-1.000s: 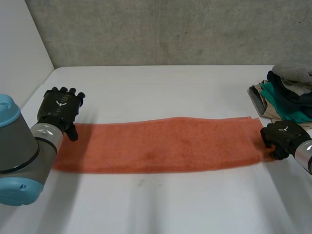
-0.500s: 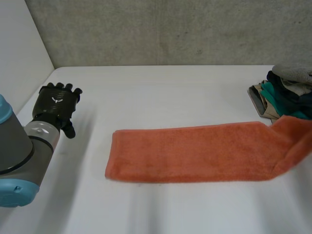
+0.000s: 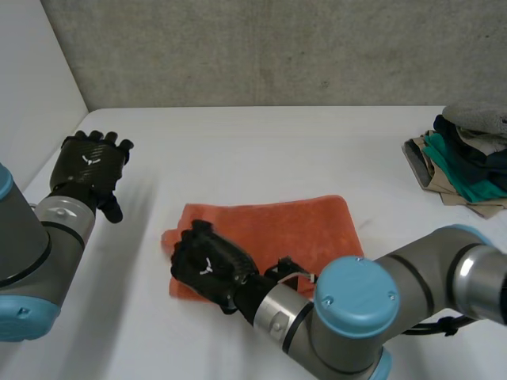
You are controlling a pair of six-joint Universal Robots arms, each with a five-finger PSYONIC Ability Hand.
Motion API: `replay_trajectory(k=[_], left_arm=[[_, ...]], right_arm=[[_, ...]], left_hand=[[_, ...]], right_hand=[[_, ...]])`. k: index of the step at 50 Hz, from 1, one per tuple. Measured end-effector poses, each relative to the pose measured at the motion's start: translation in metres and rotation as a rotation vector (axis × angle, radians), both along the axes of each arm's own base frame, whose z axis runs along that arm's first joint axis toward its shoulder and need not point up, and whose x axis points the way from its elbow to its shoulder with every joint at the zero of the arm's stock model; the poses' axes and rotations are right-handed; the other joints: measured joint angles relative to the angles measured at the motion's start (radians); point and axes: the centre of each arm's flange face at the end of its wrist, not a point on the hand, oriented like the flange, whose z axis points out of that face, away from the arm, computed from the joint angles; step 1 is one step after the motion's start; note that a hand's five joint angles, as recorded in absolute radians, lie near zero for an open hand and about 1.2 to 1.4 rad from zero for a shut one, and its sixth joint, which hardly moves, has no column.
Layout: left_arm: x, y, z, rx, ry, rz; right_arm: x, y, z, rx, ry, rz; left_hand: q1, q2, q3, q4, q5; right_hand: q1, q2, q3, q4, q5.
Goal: Fold the laundry.
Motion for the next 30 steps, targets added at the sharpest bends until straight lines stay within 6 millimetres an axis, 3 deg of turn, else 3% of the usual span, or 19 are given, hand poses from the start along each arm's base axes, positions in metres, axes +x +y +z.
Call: replay_trajectory(k=[2, 4, 5, 10, 13, 20, 23, 27, 30], left_arm=[[-0.001, 0.0, 0.0, 0.0, 0.0, -0.002], [-0.002, 0.001, 0.0, -0.002, 0.0, -0.006], [-0.003, 0.002, 0.001, -0.004, 0.001, -0.011], [-0.017, 0.009, 0.006, -0.021, 0.005, -0.058], [-0.028, 0.016, 0.009, -0.033, 0.009, -0.099], [-0.053, 0.033, 0.012, -0.045, 0.016, -0.186], [-0.063, 0.04, 0.01, -0.044, 0.017, -0.221], [-0.07, 0.046, 0.008, -0.039, 0.016, -0.247], [-0.071, 0.048, 0.007, -0.037, 0.015, -0.252]], right_arm=[[-0.002, -0.003, -0.002, 0.018, 0.005, -0.031], [-0.006, -0.007, 0.0, 0.036, 0.001, -0.071], [-0.012, -0.014, 0.009, 0.06, -0.019, -0.134], [-0.046, -0.044, 0.044, 0.157, -0.105, -0.346], [-0.07, -0.058, 0.053, 0.245, -0.121, -0.455], [-0.121, -0.073, 0.035, 0.46, -0.018, -0.65], [-0.141, -0.08, 0.021, 0.508, 0.047, -0.719], [-0.157, -0.089, 0.007, 0.497, 0.127, -0.774], [-0.162, -0.096, 0.004, 0.456, 0.154, -0.795]], left_hand=[[0.0, 0.0, 0.0, 0.0, 0.0], [0.0, 0.0, 0.0, 0.0, 0.0], [0.0, 0.0, 0.0, 0.0, 0.0], [0.0, 0.0, 0.0, 0.0, 0.0], [0.0, 0.0, 0.0, 0.0, 0.0], [0.0, 0.0, 0.0, 0.0, 0.0], [0.0, 0.0, 0.0, 0.0, 0.0], [0.0, 0.0, 0.0, 0.0, 0.0], [0.0, 0.0, 0.0, 0.0, 0.0]], right_hand=[[-0.243, -0.246, -0.268, -0.269, -0.274], [-0.372, -0.373, -0.403, -0.408, -0.403], [-0.461, -0.467, -0.501, -0.501, -0.489], [-0.465, -0.48, -0.521, -0.52, -0.5], [-0.465, -0.48, -0.521, -0.52, -0.5], [-0.459, -0.474, -0.511, -0.511, -0.488], [-0.253, -0.262, -0.299, -0.303, -0.275], [0.287, 0.377, 0.323, 0.319, 0.332], [0.343, 0.458, 0.437, 0.436, 0.43]])
